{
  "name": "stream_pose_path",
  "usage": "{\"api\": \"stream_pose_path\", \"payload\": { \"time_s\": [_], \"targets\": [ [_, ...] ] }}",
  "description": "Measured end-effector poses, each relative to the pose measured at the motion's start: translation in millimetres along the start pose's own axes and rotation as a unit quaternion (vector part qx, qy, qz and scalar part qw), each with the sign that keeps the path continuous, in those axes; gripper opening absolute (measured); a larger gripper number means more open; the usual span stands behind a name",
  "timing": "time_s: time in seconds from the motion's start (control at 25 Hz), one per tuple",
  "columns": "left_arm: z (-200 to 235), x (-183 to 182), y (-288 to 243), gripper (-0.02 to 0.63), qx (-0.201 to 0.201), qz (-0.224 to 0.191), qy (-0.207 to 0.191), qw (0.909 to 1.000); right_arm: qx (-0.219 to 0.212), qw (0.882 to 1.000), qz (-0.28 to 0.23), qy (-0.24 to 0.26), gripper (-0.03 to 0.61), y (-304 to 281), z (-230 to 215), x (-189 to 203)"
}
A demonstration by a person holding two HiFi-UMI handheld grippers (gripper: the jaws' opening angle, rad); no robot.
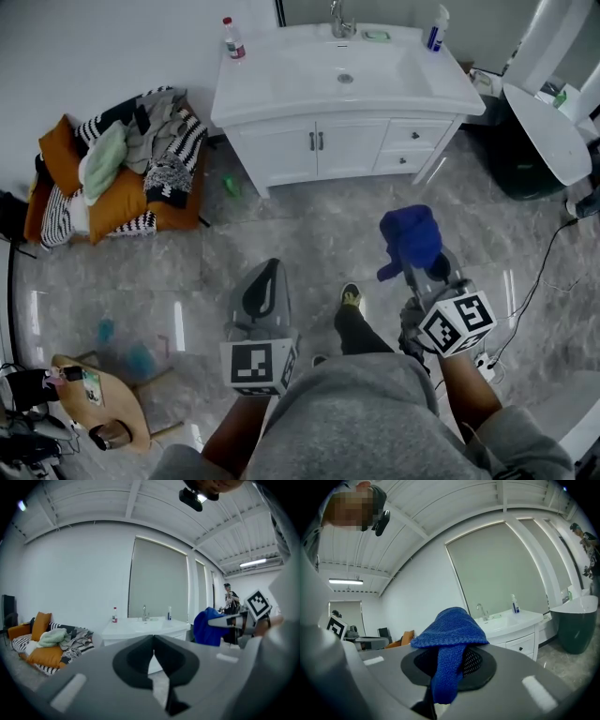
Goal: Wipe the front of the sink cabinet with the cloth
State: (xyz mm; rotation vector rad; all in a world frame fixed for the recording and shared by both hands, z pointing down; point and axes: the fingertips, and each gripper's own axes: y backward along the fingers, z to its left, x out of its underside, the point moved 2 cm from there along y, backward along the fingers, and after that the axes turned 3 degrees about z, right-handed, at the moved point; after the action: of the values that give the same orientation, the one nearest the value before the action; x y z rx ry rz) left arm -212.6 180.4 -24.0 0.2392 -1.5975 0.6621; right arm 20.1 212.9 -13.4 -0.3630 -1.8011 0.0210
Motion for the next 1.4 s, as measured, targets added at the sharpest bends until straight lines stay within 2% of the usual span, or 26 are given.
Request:
{"api": "stream_pose_path", "payload": {
  "time_s": [0.28,0.48,0.76,1.04,1.4],
  "targets": [
    [-1.3,-24.1,-49.4,0.009,-0.007,0.008,0.005,0.9999,-0.009,1.0,0.008,-0.004,0.073,-37.0,-35.3,-20.0],
    [-6.5,-34.8,-81.0,0.009,-0.016,0.01,-0.02,0.9996,-0.017,1.0,0.008,-0.003,0.074,-61.7,-59.8,-29.1],
    [-14.0,-44.6,-119.3,0.009,-0.024,0.024,-0.022,0.9992,-0.029,0.999,0.017,-0.016,0.074,-88.3,-92.5,-34.6],
    [-19.8,-50.8,-140.9,0.009,-0.037,0.032,-0.02,0.9986,-0.037,0.999,0.024,-0.024,0.074,-104.5,-115.5,-30.7],
    [-25.7,-56.0,-155.5,0.009,-0.039,0.031,-0.025,0.9984,-0.046,0.998,0.032,-0.015,0.073,-111.2,-122.3,-28.7]
  ]
}}
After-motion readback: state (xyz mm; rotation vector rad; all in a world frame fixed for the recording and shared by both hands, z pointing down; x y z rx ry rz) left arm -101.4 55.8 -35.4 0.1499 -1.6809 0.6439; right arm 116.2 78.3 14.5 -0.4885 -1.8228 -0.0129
